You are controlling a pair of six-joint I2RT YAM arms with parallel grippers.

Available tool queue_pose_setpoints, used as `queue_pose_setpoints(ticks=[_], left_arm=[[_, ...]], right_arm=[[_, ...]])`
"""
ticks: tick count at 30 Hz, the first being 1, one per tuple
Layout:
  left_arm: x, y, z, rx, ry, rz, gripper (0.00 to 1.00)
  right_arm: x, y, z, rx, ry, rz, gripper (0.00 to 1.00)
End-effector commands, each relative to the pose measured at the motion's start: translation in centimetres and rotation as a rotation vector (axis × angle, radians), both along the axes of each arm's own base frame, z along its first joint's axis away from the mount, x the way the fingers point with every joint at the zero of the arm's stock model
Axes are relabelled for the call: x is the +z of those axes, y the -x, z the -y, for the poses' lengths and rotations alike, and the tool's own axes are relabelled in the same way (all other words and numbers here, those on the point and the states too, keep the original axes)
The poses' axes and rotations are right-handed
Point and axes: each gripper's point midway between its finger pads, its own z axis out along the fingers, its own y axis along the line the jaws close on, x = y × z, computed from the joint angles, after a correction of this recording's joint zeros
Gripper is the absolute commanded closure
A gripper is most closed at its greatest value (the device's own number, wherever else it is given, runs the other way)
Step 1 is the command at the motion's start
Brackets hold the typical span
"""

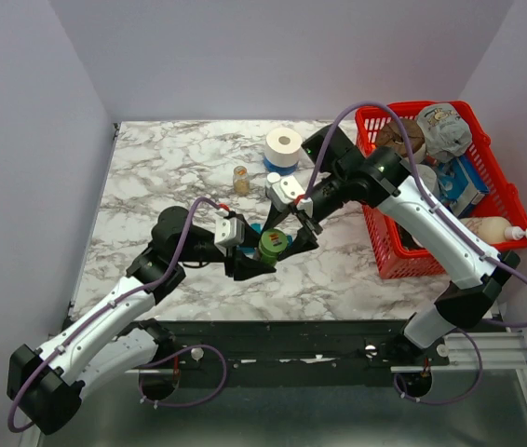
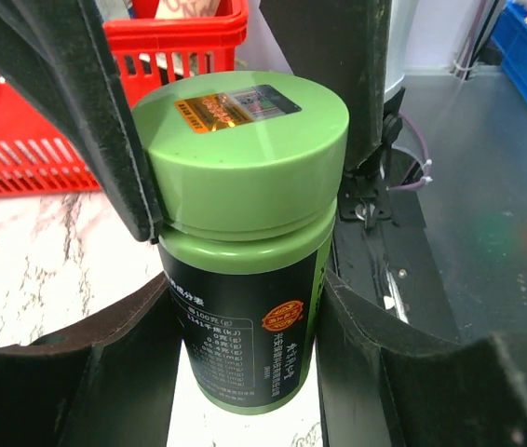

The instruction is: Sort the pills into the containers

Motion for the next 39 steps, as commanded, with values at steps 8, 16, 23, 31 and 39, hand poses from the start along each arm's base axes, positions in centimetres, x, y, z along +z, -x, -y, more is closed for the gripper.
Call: queue_pose_setpoints(ticks=[8, 16, 23, 31, 39], left_arm=[[6.7, -5.8, -2.5, 0.425, 0.248, 0.144, 1.00], [8.7, -13.4, -7.8, 1.008, 0.425, 0.045, 1.00], [4.5, -12.9, -5.4, 0.896, 0.250, 0.068, 1.00], [1.0, -5.7, -2.6, 0.459, 0.116, 0.068, 1.00], [1.3, 0.2, -1.2, 0.105, 0.066, 0.075, 1.00]], right_arm=[[-3.3, -2.8, -1.7, -0.305, 0.111, -0.177, 0.58], [-8.0, -10.5, -2.4, -0.915, 0.190, -0.338, 0.68], [-3.6, -9.7, -2.9, -0.785, 0.101, -0.311, 0.27], [4.0, -3.1, 0.0, -0.304, -0.061, -0.040, 0.00], [3.5, 1.3, 1.5, 0.057, -0.153, 0.078, 0.00]])
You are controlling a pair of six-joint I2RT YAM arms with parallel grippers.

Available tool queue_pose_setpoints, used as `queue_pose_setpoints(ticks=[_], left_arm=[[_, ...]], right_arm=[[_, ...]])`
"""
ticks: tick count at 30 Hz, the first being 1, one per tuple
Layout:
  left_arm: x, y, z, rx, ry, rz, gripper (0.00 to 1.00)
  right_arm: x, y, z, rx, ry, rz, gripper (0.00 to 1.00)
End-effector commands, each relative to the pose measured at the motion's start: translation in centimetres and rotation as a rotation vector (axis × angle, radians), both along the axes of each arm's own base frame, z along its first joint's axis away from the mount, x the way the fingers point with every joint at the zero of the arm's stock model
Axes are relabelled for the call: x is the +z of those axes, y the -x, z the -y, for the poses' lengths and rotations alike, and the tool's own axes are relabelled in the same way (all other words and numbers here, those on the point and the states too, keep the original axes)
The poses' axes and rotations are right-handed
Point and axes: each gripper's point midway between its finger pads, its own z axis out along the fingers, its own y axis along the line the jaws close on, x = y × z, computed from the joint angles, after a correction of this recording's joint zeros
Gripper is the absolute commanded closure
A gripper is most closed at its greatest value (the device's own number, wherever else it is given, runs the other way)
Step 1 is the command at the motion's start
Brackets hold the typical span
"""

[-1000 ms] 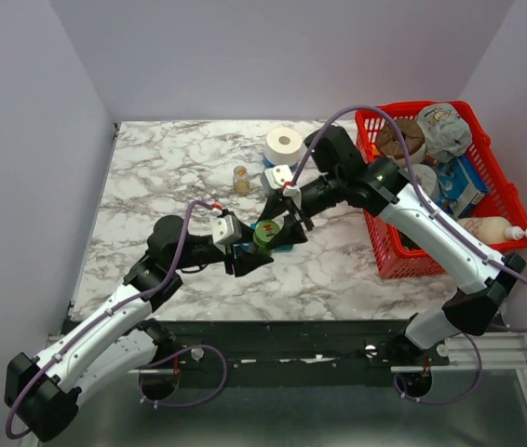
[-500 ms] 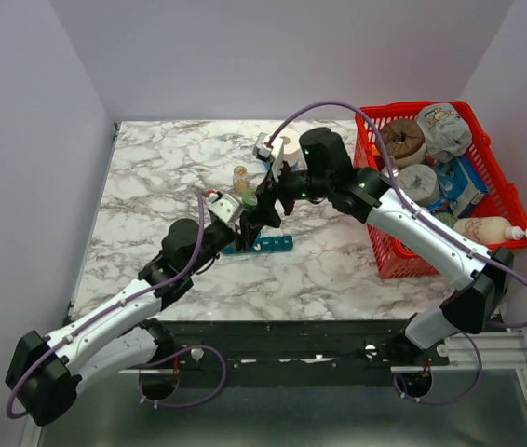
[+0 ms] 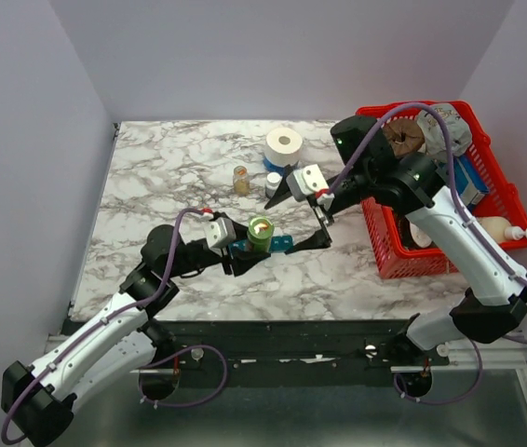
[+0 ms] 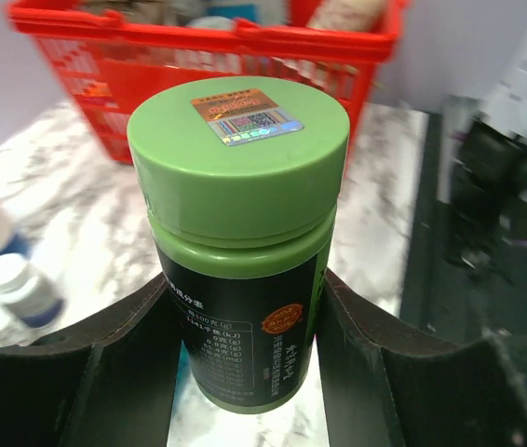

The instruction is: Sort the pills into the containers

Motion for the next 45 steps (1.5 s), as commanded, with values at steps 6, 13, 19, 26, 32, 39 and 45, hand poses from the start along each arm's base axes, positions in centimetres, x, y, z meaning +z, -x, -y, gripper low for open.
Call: queue_pose_setpoints(ticks=[6, 13, 19, 26, 32, 39, 45], left_arm=[[1.9, 5.2, 1.7, -0.361, -0.009, 0.019, 1.00], [2.0, 5.3, 2.3, -0.403, -0.012, 0.002, 1.00], [2.0, 5.1, 2.3, -0.397, -0.017, 0.007, 1.00], [2.1, 4.8, 2.2, -0.379, -0.019, 0.011, 1.00], [2.9, 0.6, 0.9, -0.097, -0.014, 0.049, 1.00], [7.7, -8.3, -6.2, 0.623, 0.217, 0.139, 1.00], [8.1, -10.3, -4.9, 0.673, 0.243, 0.128, 1.00]], right_arm=[[-2.7, 4.4, 0.0, 0.286, 0.014, -0.119, 0.05], [-3.7, 4.3, -0.5, 0.249, 0.043, -0.153, 0.13], [-4.7, 3.6, -0.8, 0.208, 0.079, -0.165, 0.17], [-5.0, 3.7, -0.9, 0.203, 0.086, -0.192, 0.35], [-5.2, 2.5, -1.4, 0.064, 0.106, -0.257, 0.56], [-11.7, -5.9, -2.6, -0.588, 0.217, -0.456, 0.73], [-12.0, -7.2, -3.2, -0.651, 0.218, -0.490, 0.52]])
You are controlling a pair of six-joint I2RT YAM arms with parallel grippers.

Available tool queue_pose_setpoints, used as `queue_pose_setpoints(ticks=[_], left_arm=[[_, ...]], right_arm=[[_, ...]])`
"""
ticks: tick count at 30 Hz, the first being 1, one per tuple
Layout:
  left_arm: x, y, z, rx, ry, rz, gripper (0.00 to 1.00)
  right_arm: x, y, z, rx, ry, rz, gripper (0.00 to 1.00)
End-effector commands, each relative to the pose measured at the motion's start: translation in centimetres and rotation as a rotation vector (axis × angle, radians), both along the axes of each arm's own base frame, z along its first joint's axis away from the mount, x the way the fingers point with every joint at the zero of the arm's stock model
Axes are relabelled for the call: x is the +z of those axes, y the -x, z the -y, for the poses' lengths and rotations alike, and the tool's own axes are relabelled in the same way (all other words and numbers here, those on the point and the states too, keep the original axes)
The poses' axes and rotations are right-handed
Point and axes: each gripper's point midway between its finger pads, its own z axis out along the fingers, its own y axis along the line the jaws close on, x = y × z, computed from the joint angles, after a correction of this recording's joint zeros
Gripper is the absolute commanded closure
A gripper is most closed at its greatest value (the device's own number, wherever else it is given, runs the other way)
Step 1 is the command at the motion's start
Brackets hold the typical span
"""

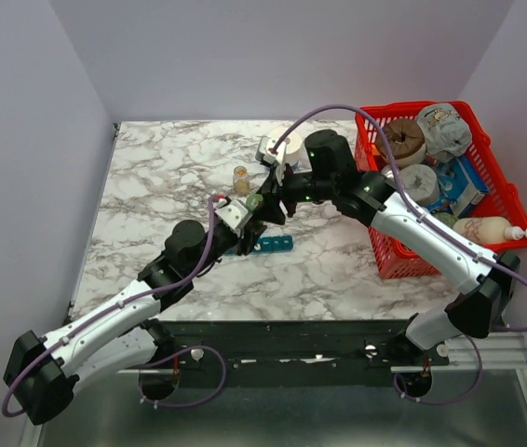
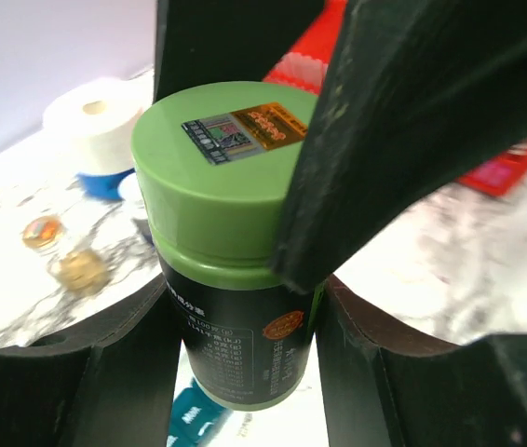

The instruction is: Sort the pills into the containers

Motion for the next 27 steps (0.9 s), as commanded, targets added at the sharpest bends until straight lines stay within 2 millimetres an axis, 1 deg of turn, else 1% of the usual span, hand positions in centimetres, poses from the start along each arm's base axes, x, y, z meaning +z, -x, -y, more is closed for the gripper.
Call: queue_pose_setpoints(ticks=[1, 2, 3, 4, 5, 6, 7, 8, 9, 10, 11, 12, 13, 14, 16, 17, 19, 21, 24, 27], left_arm=[[10.4, -3.7, -3.1, 0.263, 0.282, 0.230, 1.00], [9.6, -3.5, -2.7, 0.237, 0.256, 0.211, 1.00], [8.8, -3.0, -2.1, 0.191, 0.229, 0.201, 1.00], [8.2, -2.7, -1.9, 0.171, 0.213, 0.192, 1.00], [7.5, -2.2, -2.0, 0.147, 0.189, 0.182, 1.00], [6.3, -1.9, -1.9, 0.125, 0.171, 0.163, 1.00], [5.7, -1.0, -1.4, 0.064, 0.160, 0.153, 1.00], [4.7, -0.8, -1.5, 0.042, 0.136, 0.133, 1.00], [4.4, -0.2, -1.6, 0.015, 0.131, 0.133, 1.00], [4.1, 1.1, -0.8, -0.069, 0.138, 0.111, 1.00], [3.4, 1.7, -0.6, -0.108, 0.121, 0.092, 1.00], [3.6, 2.3, -0.6, -0.145, 0.118, 0.097, 1.00], [3.4, 2.8, -0.3, -0.180, 0.109, 0.092, 1.00], [2.9, 4.4, 0.4, -0.282, 0.089, 0.077, 1.00], [3.0, 5.9, 1.0, -0.382, 0.077, 0.068, 1.00], [2.7, 7.8, 1.7, -0.501, 0.067, 0.050, 1.00], [3.0, 9.0, 2.2, -0.592, 0.066, 0.031, 1.00], [2.9, 10.1, 2.8, -0.675, 0.064, 0.001, 1.00], [3.0, 10.7, 3.2, -0.735, 0.075, -0.022, 1.00], [3.2, 10.7, 3.5, -0.751, 0.084, -0.029, 1.00]], right_arm=[[-3.7, 1.0, 0.7, -0.090, 0.114, -0.198, 0.44], [-2.1, 1.2, 0.6, -0.051, 0.078, -0.176, 0.36], [-0.8, 1.5, 0.7, -0.018, 0.052, -0.156, 0.19], [0.7, 1.8, 1.1, 0.028, 0.029, -0.109, 0.12], [3.2, 1.9, 1.5, 0.065, -0.021, -0.068, 0.05], [4.6, 2.2, 2.0, 0.104, -0.047, -0.033, 0.00], [5.6, 2.5, 2.7, 0.149, -0.059, 0.023, 0.00], [7.2, 2.6, 3.5, 0.185, -0.097, 0.044, 0.00], [9.1, 3.0, 4.0, 0.227, -0.133, 0.088, 0.00], [9.4, 3.7, 4.7, 0.294, -0.131, 0.135, 0.00], [9.7, 4.8, 5.1, 0.366, -0.151, 0.148, 0.00], [9.7, 5.7, 5.4, 0.425, -0.153, 0.180, 0.00], [8.7, 7.0, 6.3, 0.534, -0.137, 0.283, 0.00], [8.7, 8.4, 6.6, 0.619, -0.177, 0.322, 0.00], [7.4, 9.3, 7.0, 0.708, -0.200, 0.398, 0.00], [7.1, 9.5, 6.9, 0.725, -0.212, 0.401, 0.00], [6.7, 9.3, 6.5, 0.735, -0.217, 0.388, 0.00], [6.0, 9.6, 6.0, 0.751, -0.195, 0.378, 0.00], [4.6, 10.1, 5.1, 0.760, -0.154, 0.354, 0.00], [3.3, 10.6, 4.7, 0.776, -0.128, 0.318, 0.01]])
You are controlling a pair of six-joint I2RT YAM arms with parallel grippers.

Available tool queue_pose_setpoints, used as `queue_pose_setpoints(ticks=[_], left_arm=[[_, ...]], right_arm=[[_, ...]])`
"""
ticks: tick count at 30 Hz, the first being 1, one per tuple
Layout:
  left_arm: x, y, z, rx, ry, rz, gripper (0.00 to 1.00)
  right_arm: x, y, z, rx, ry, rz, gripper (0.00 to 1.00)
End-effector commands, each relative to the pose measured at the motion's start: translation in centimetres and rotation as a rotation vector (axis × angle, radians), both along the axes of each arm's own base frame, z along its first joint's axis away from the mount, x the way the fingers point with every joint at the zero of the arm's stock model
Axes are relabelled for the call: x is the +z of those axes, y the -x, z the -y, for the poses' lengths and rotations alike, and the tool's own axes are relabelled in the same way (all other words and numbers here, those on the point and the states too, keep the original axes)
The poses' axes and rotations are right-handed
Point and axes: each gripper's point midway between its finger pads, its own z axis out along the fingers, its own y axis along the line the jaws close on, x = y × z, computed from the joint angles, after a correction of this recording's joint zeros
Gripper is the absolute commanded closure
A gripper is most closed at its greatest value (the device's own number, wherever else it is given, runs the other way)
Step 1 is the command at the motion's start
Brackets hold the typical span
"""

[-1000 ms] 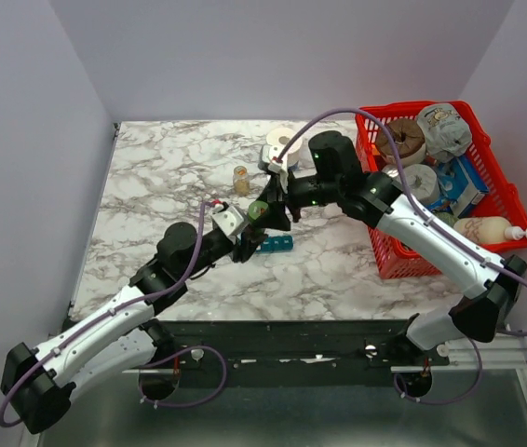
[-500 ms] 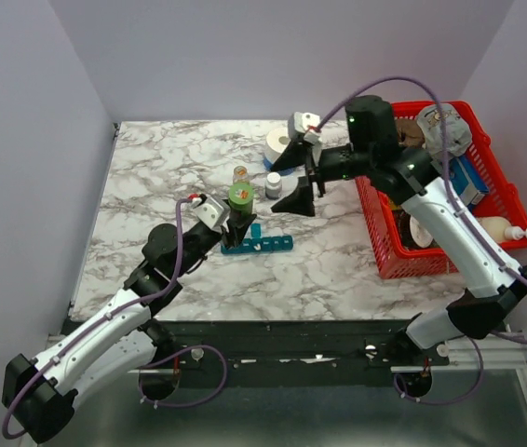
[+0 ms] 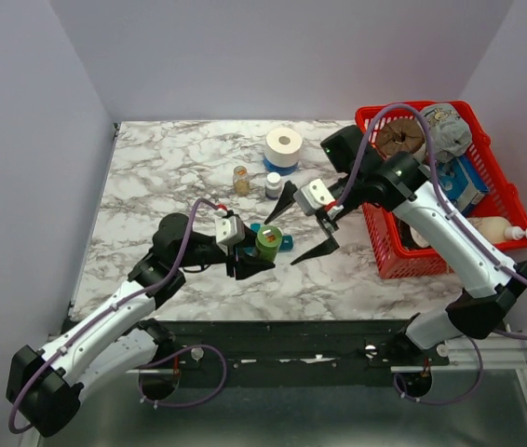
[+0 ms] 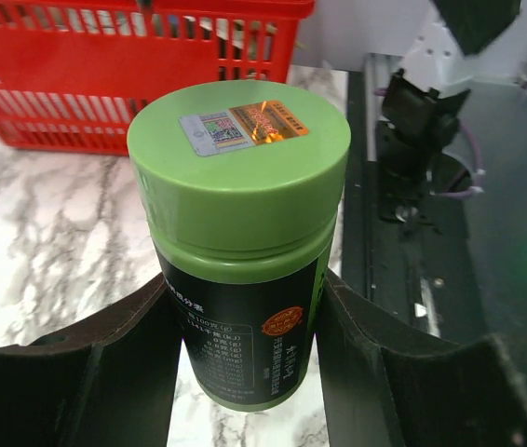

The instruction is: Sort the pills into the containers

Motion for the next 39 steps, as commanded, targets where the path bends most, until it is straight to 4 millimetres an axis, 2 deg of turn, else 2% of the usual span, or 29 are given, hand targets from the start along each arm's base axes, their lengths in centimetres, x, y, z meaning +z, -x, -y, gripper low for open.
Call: queue_pose_setpoints(ticks=[1, 8, 19, 30, 39], left_arm=[[2.7, 2.2, 0.6, -0.162, 0.055, 0.035, 1.00], [2.4, 2.3, 0.9, -0.180, 0.050, 0.017, 1.00], [2.3, 2.4, 1.0, -0.198, 0.044, 0.005, 1.00], [2.4, 2.5, 1.0, -0.207, 0.039, 0.012, 1.00], [2.2, 2.5, 0.9, -0.206, 0.032, 0.013, 1.00]], right_arm=[[-1.6, 1.5, -0.5, 0.060, 0.025, -0.017, 0.01], [-3.3, 1.9, -1.4, 0.057, 0.083, -0.032, 0.05], [-3.0, 0.7, -2.3, 0.023, 0.090, -0.042, 0.06], [-4.0, -0.1, -2.7, -0.014, 0.127, -0.065, 0.12], [-3.7, -0.1, -2.8, -0.025, 0.120, -0.072, 0.12]])
